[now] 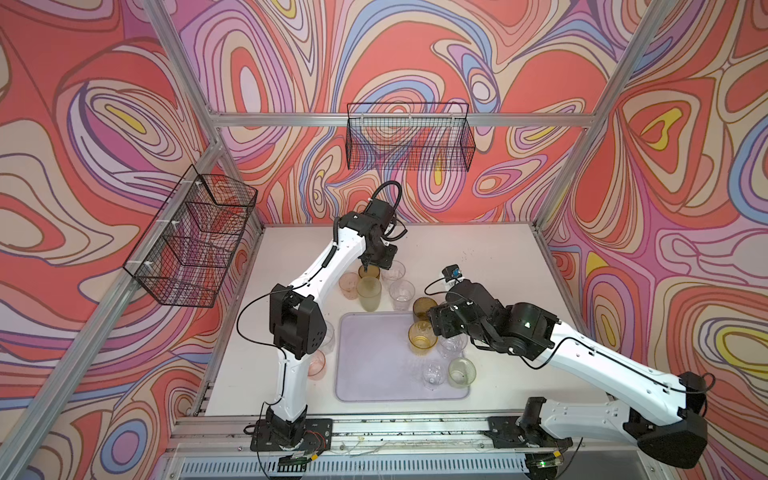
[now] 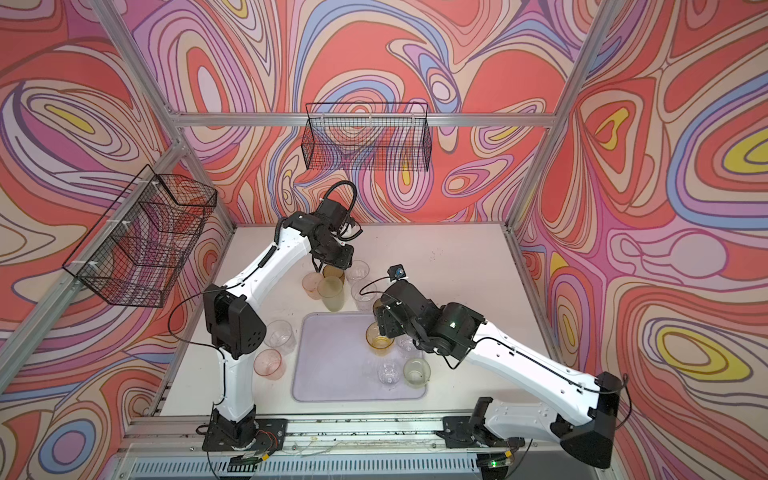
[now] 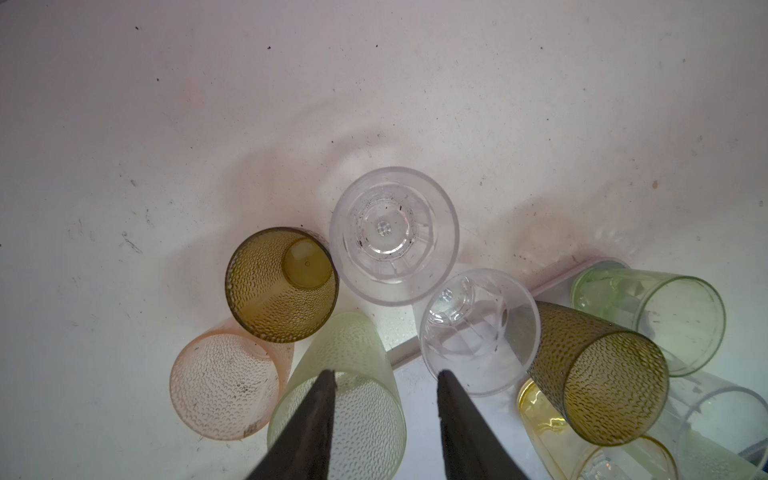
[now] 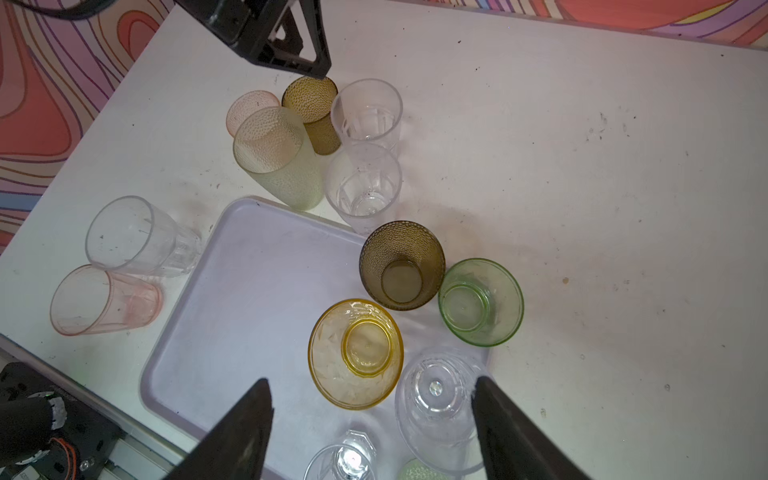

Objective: Place the glasses into the tray
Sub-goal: 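Lower the left gripper onto a clear cup rim beside the olive cup and close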

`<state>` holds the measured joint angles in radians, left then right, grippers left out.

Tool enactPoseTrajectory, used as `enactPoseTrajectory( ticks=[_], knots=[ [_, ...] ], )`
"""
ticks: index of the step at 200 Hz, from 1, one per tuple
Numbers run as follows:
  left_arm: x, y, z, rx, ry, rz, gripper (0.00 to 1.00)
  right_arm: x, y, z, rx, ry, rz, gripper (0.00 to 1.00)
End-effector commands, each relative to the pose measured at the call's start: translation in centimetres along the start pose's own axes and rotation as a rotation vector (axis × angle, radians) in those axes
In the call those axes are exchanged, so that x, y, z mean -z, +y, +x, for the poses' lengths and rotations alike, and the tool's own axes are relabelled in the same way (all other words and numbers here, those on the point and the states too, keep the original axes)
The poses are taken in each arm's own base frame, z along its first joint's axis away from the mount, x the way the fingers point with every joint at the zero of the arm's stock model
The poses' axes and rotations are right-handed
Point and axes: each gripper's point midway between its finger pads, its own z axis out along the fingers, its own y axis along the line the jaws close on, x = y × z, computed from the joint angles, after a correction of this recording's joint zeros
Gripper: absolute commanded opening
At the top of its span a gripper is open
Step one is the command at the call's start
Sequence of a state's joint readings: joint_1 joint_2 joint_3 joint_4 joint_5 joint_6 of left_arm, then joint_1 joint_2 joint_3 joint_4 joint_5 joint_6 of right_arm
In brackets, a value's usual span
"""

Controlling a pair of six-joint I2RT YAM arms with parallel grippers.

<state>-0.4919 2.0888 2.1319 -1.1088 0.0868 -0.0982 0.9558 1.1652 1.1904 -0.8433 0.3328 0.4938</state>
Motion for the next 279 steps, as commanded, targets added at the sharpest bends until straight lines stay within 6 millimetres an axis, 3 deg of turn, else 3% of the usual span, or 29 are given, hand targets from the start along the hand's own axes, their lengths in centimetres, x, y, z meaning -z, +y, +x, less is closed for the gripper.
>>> enactPoseTrajectory(
  ticks=[1,57,132,279],
  knots=[
    [-0.6,0.5,0.4,-0.031,0.045,-0.022,0.40,0.5,-0.3,0.1,-0.023,-0.011,-0.010,0.78],
    [-2.3,1.0,-0.8,-0.033,0.047,-0.016,0.38,0.5,-0.3,0.2,-0.025,-0.010,-0.012,0.78],
    [-4.4,3.2,-1.1,0.007,0.062,-0.013,0.36,0.1,-0.1,0.4,-0.019,0.000,-0.016,0.78],
    [-8.3,3.1,-1.9,0.001,0.059,0.005,0.36,-0.7,0.4,1.0,-0.019,0.020,-0.037,0.78]
  ],
)
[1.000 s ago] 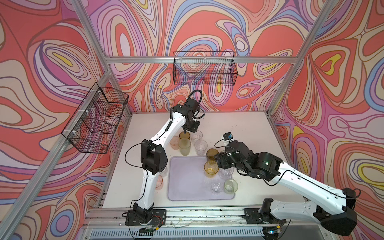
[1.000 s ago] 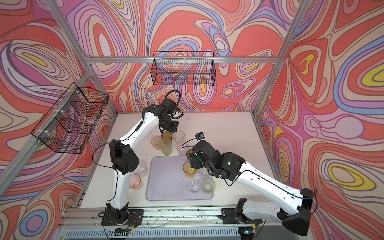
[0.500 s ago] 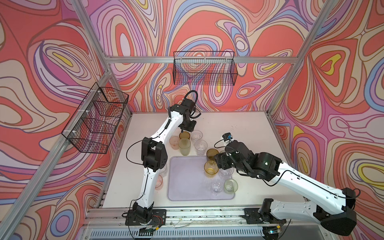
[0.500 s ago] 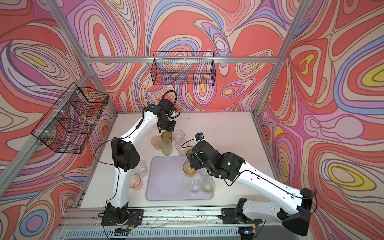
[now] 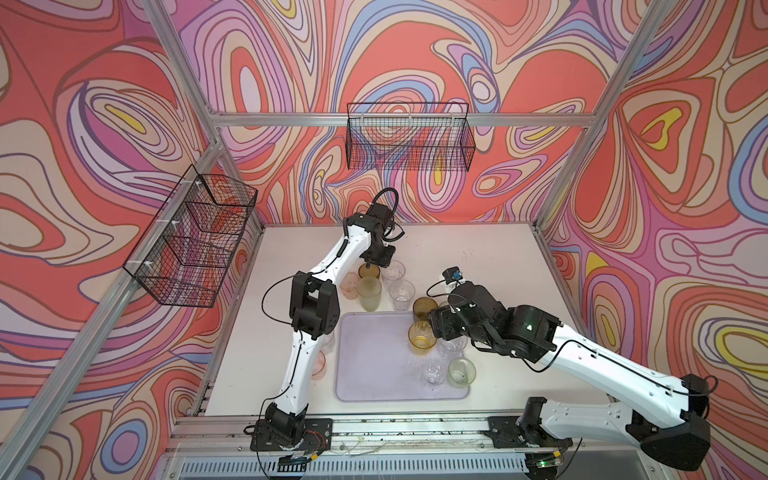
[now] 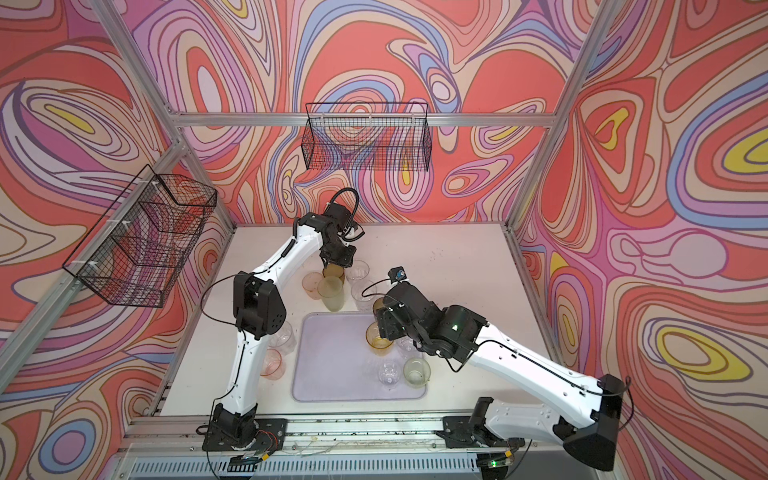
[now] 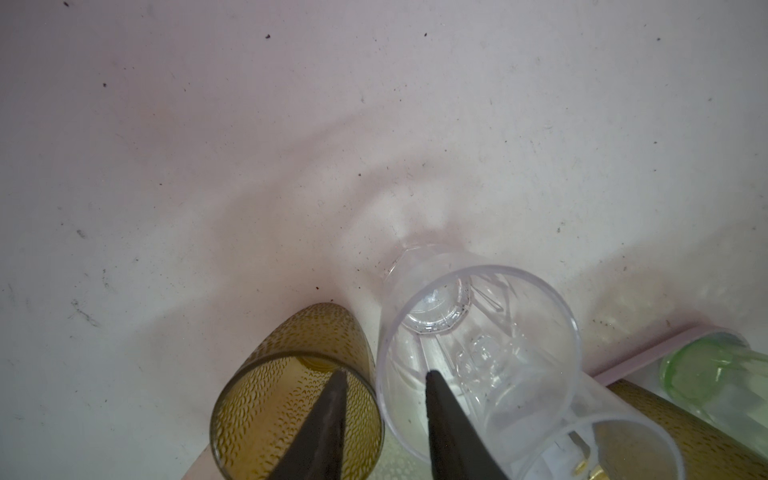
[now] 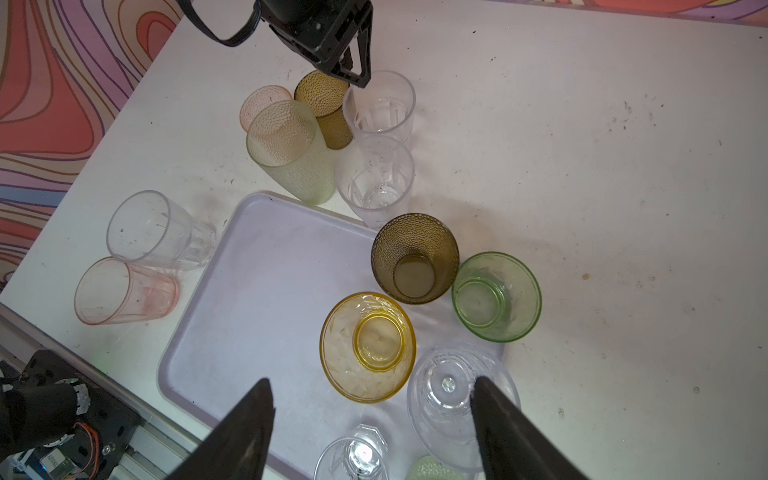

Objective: Place the glasses into the tray
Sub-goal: 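Lower the left gripper onto a clear cup rim beside the olive cup and close, then lift the clear cup off the table with the left gripper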

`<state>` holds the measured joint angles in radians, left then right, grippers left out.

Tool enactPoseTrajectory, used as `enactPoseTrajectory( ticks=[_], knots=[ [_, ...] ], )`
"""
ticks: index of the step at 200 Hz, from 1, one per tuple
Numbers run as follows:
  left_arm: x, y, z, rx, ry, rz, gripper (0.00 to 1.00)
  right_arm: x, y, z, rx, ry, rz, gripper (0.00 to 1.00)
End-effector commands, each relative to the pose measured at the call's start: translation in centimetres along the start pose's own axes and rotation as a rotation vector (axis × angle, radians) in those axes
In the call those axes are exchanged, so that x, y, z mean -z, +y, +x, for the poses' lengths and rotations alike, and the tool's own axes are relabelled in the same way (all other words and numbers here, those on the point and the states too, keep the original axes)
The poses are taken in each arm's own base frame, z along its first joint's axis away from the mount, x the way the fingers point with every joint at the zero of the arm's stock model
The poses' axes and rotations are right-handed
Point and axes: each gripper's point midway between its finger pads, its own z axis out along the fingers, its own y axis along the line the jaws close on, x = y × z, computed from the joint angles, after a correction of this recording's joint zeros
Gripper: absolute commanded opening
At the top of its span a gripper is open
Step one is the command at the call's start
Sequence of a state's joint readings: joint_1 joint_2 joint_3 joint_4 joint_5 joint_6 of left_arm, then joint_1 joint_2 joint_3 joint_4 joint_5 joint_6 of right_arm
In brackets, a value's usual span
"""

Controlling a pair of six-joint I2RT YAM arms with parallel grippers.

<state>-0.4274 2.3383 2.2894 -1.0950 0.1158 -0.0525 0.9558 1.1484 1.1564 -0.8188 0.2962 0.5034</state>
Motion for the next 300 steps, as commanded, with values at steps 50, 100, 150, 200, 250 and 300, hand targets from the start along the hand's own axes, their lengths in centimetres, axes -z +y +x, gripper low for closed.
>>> enactPoseTrajectory(
  ticks=[50,100,150,200,250,300],
  knots=[
    [-1.7,-0.1,-0.6,-0.016,-0.002,0.010,0.36,-0.6,0.1,0.6,-0.015,0.014,-0.009,0.77],
    [-2.7,0.0,-0.7,-0.017,0.003,0.007,0.35,-0.9,-0.1,1.4,-0.023,0.033,-0.012,0.77],
    [-2.7,-0.1,-0.7,-0.014,0.003,0.015,0.34,-1.0,0.1,1.5,-0.026,0.035,-0.019,0.77],
    [-2.4,-0.2,-0.8,-0.013,-0.002,0.017,0.28,-1.2,0.2,1.5,-0.024,0.038,-0.023,0.76],
    [-2.5,-0.2,-0.6,-0.013,0.006,0.016,0.20,-1.3,0.3,1.5,-0.027,0.040,-0.028,0.76],
    [-2.1,-0.3,-0.8,-0.014,-0.004,0.023,0.16,-1.2,0.3,1.6,-0.026,0.040,-0.028,0.76]
  ],
)
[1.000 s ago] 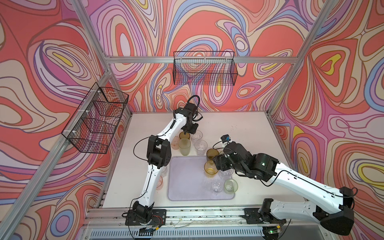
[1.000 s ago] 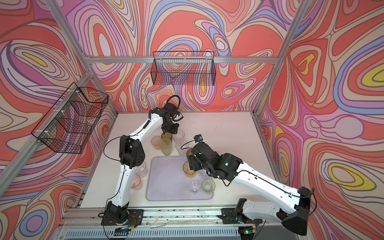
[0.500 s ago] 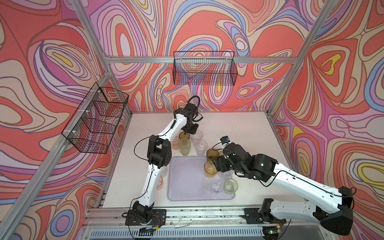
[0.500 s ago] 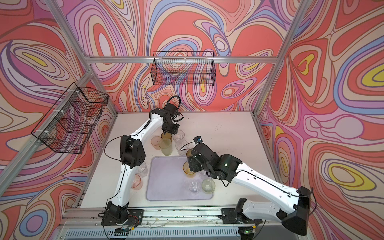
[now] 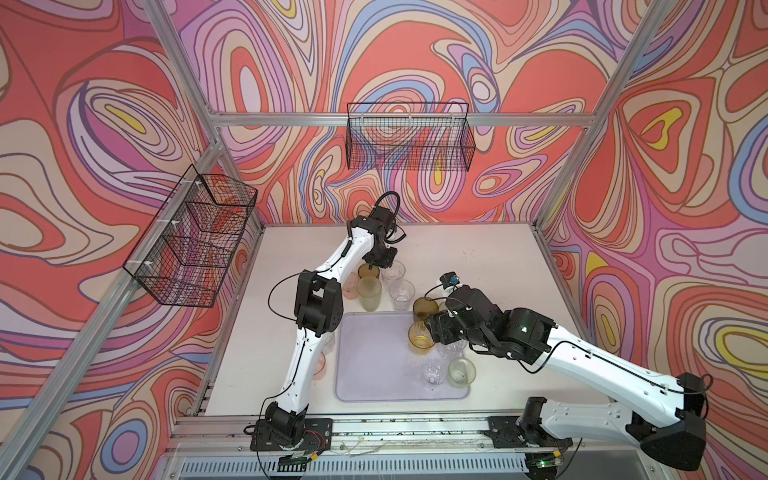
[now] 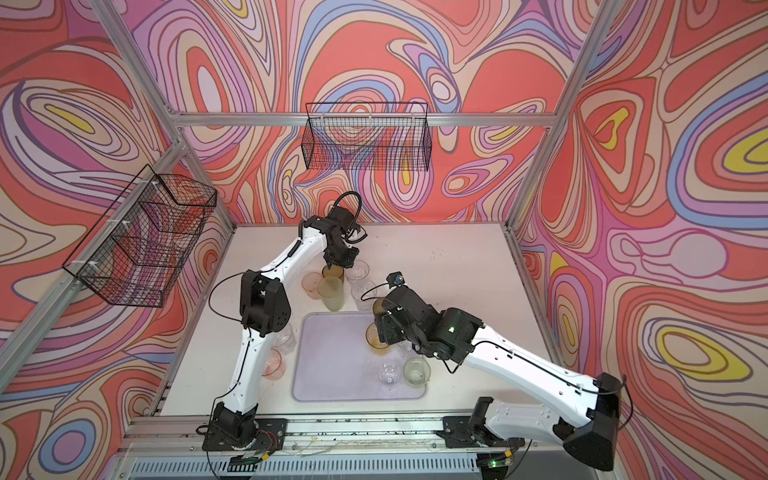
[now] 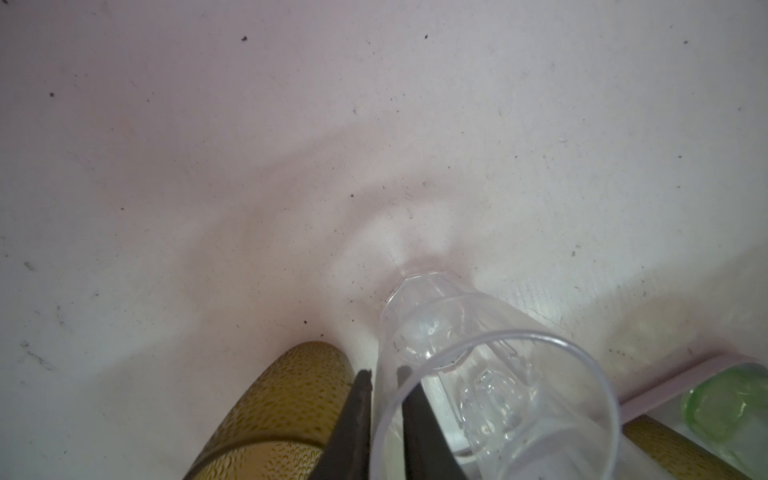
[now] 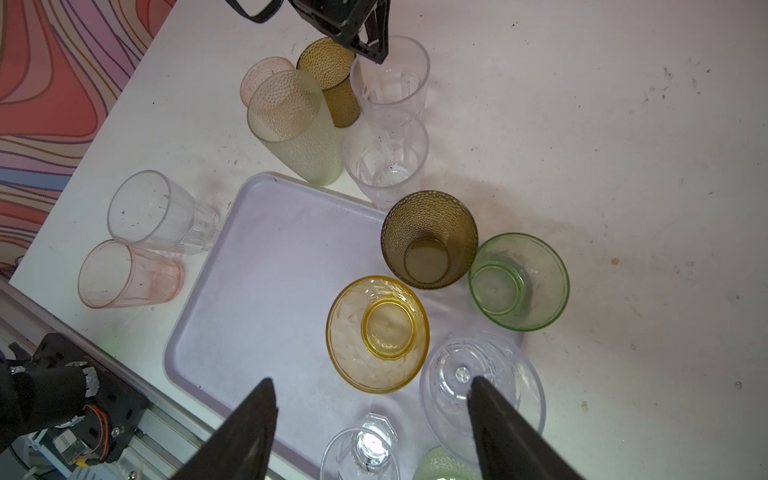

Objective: Place the glasses into the tray
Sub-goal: 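Lift the clear cup off the table with the left gripper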

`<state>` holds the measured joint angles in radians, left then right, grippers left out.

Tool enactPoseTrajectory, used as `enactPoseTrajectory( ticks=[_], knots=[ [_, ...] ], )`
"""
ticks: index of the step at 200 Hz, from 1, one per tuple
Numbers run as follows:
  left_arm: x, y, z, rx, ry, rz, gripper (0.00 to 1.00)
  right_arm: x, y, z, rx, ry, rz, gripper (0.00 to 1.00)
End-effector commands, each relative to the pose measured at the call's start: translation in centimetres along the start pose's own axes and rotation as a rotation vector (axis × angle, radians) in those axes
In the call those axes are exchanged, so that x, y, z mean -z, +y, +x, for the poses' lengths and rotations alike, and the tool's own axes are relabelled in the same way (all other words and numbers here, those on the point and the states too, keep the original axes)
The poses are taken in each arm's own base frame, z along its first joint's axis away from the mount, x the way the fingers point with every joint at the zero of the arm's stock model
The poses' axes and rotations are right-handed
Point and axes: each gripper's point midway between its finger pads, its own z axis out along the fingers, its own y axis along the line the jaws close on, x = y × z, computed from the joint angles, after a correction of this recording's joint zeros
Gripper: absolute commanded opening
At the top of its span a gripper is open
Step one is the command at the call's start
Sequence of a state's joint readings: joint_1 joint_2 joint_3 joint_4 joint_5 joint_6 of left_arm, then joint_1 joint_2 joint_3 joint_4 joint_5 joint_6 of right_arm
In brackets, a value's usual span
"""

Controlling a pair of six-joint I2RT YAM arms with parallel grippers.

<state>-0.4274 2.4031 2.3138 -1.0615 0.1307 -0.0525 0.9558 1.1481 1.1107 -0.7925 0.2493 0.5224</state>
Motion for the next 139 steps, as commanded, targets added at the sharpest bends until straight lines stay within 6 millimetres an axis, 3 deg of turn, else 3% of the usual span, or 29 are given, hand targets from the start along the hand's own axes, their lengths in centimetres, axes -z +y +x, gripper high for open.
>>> enactPoseTrajectory(
  ticks=[1,77,139],
  knots=[
    [0.4,-0.2,-0.4,-0.015,-0.012,0.008,0.16,-0.3,-0.1,0.1,-0.013,0.000,0.002,0.76],
    [2.2,-0.8,-1.3,0.000,-0.059,0.031,0.07,-0.4,0.1,0.0,-0.011,-0.001,-0.002,0.75],
    [5.0,-0.5,-1.9,0.014,-0.105,0.005,0.00,-0.5,0.1,-0.3,-0.008,-0.003,0.001,0.75]
  ],
)
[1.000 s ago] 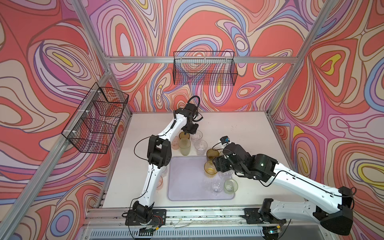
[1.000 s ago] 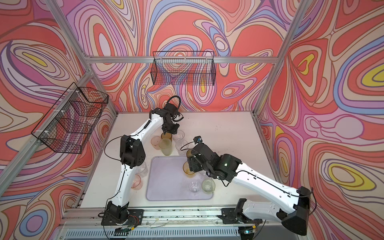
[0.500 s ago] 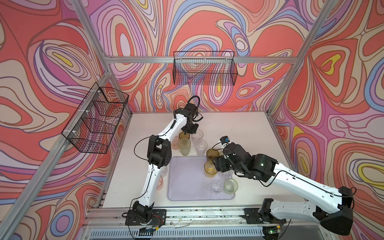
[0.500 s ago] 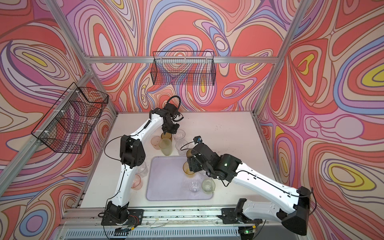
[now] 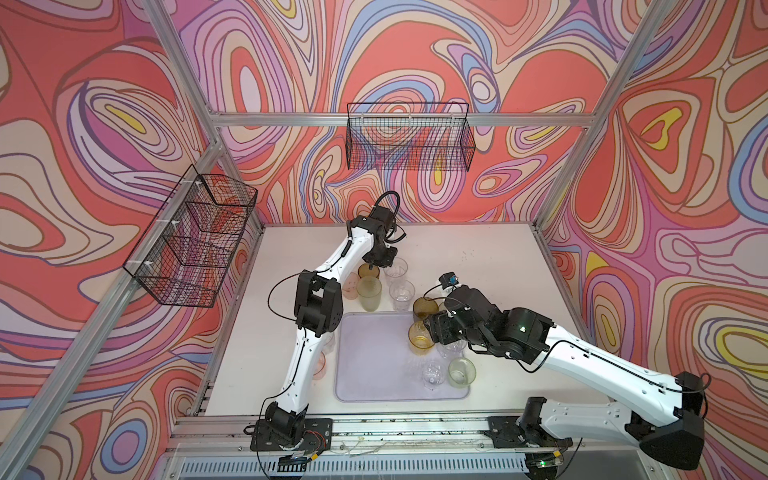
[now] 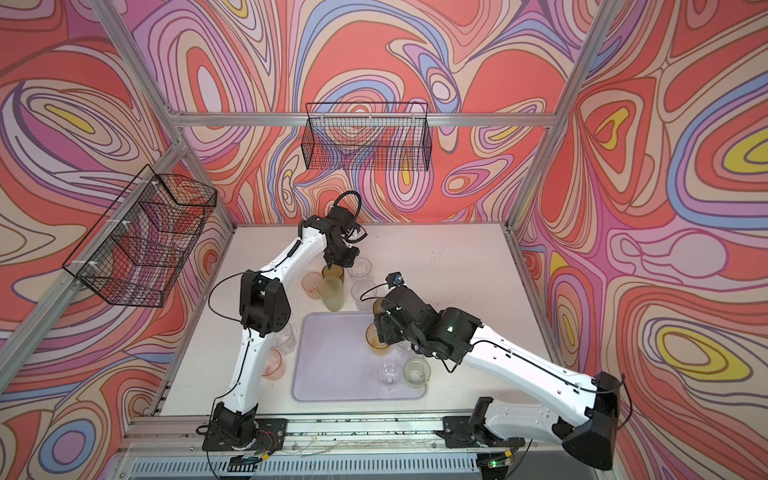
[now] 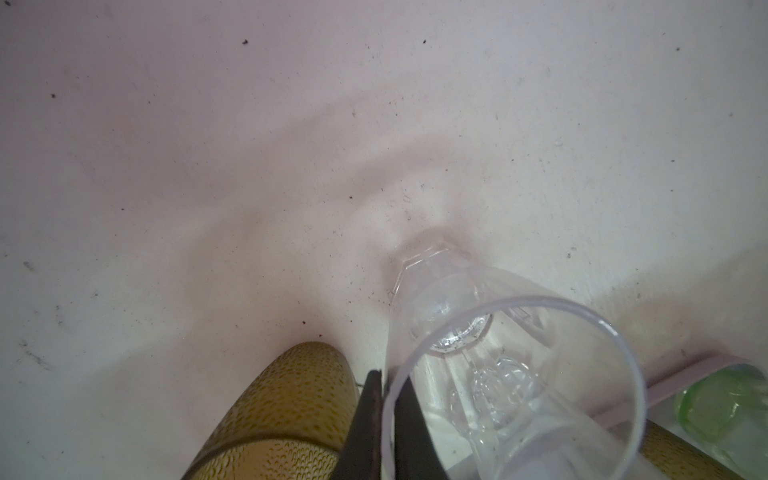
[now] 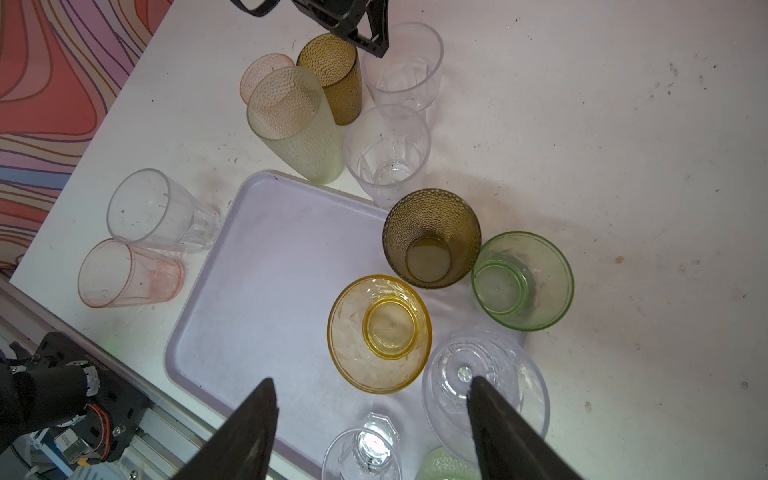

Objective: Place the glasses into the tray
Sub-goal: 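Lift the clear cup off the table with the left gripper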

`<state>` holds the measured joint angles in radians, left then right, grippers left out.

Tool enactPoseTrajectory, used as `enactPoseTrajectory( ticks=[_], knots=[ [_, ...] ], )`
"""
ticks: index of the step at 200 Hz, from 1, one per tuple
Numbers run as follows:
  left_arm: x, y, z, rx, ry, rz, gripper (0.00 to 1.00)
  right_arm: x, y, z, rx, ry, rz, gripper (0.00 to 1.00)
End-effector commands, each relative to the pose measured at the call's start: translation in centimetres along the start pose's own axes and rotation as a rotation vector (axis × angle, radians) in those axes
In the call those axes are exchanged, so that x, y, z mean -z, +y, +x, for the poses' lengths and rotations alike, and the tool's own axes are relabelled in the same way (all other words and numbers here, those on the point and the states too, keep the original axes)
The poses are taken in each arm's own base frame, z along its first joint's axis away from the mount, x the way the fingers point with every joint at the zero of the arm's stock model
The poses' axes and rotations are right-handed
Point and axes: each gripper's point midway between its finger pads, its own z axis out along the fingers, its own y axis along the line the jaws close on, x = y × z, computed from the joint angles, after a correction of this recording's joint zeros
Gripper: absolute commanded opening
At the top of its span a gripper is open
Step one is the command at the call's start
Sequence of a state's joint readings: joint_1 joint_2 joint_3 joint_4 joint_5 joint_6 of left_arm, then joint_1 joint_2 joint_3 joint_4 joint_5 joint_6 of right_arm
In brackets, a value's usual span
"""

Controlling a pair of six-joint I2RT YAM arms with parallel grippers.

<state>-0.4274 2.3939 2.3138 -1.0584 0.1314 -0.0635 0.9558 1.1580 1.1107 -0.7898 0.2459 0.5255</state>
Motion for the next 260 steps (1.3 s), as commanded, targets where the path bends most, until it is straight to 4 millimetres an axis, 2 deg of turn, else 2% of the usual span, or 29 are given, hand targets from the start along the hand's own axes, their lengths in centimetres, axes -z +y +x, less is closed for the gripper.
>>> enactPoseTrajectory(
  ticks=[1,64,126,260],
  knots=[
    [4.5,-0.5,-1.7,0.004,-0.093,0.004,0.00,-0.2,0.1,-0.4,-0.006,-0.014,0.000,0.75],
    [8.0,-0.6,-2.3,0.032,-0.152,-0.006,0.00,0.3,-0.1,-0.9,-0.014,-0.032,0.009,0.74],
    [11.4,-0.8,-1.8,0.056,-0.174,-0.011,0.00,0.8,-0.3,-1.3,-0.016,-0.052,0.014,0.73],
    [19.0,-2.3,2.4,0.073,-0.175,-0.017,0.00,1.6,-0.8,-1.9,-0.013,-0.095,0.026,0.73]
  ],
)
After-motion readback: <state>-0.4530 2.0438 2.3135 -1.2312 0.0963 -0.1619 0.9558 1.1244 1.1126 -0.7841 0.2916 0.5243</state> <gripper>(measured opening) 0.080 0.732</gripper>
